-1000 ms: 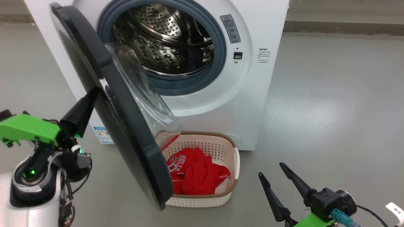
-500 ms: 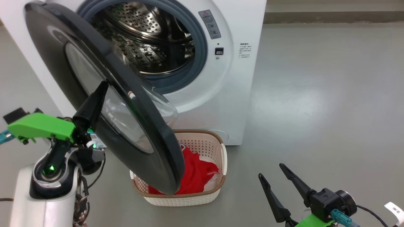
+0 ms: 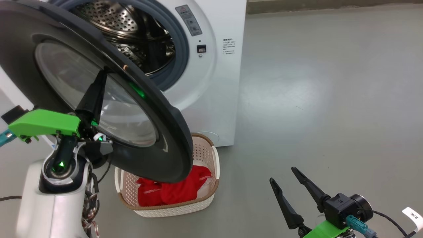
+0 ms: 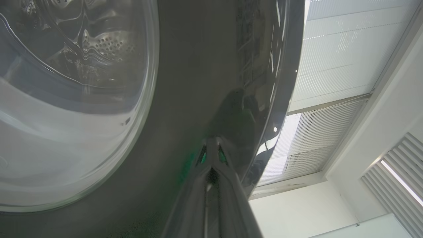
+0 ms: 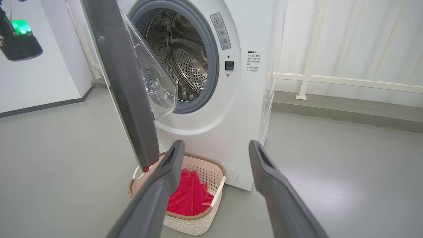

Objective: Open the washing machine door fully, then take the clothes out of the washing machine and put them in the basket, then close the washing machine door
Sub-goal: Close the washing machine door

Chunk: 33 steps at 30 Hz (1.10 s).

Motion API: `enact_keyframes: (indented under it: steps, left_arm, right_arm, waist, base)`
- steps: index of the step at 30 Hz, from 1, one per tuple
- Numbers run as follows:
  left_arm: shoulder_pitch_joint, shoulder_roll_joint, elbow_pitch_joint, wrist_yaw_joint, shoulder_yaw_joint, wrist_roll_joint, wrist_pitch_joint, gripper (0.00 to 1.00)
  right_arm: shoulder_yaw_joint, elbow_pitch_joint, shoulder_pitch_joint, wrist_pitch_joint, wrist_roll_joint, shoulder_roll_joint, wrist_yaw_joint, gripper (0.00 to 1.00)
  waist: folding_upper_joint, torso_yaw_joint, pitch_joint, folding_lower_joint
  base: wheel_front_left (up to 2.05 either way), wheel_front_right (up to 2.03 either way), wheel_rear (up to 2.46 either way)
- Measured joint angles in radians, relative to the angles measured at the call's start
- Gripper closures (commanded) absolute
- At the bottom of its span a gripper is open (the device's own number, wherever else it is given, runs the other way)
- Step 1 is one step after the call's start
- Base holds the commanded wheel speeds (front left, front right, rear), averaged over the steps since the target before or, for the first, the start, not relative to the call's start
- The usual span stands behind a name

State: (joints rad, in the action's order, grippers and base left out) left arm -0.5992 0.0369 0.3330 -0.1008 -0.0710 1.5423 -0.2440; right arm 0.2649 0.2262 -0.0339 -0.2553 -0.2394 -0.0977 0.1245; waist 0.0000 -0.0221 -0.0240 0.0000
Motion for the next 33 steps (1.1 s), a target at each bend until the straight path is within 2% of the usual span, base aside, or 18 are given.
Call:
enact_keyframes:
  steps: [11, 18, 33]
  left_arm:
    - [-0.072, -0.009, 0.075, 0.056, -0.025, 0.040, 0.068, 1.00]
    - [-0.135, -0.012, 0.144, 0.092, -0.002, 0.049, 0.127, 1.00]
    - [-0.304, -0.014, 0.301, 0.146, 0.000, 0.052, 0.212, 1.00]
  right_arm:
    - [0.000, -0.004, -0.016, 0.000, 0.000, -0.019, 0.000, 0.00]
    - [0.002, -0.007, -0.024, 0.000, 0.000, -0.020, 0.000, 0.00]
    - [0.009, -0.009, -0.051, 0.000, 0.000, -0.023, 0.000, 0.00]
  waist:
    - [0.0000, -0.050, -0.041, 0.0000]
    - [0.0000, -0.061, -0.061, 0.0000]
    - [0.0000, -0.104, -0.113, 0.0000]
  base:
    - [0.00, 0.00, 0.00]
    - [0.00, 0.00, 0.00]
    - [0.00, 0.00, 0.00]
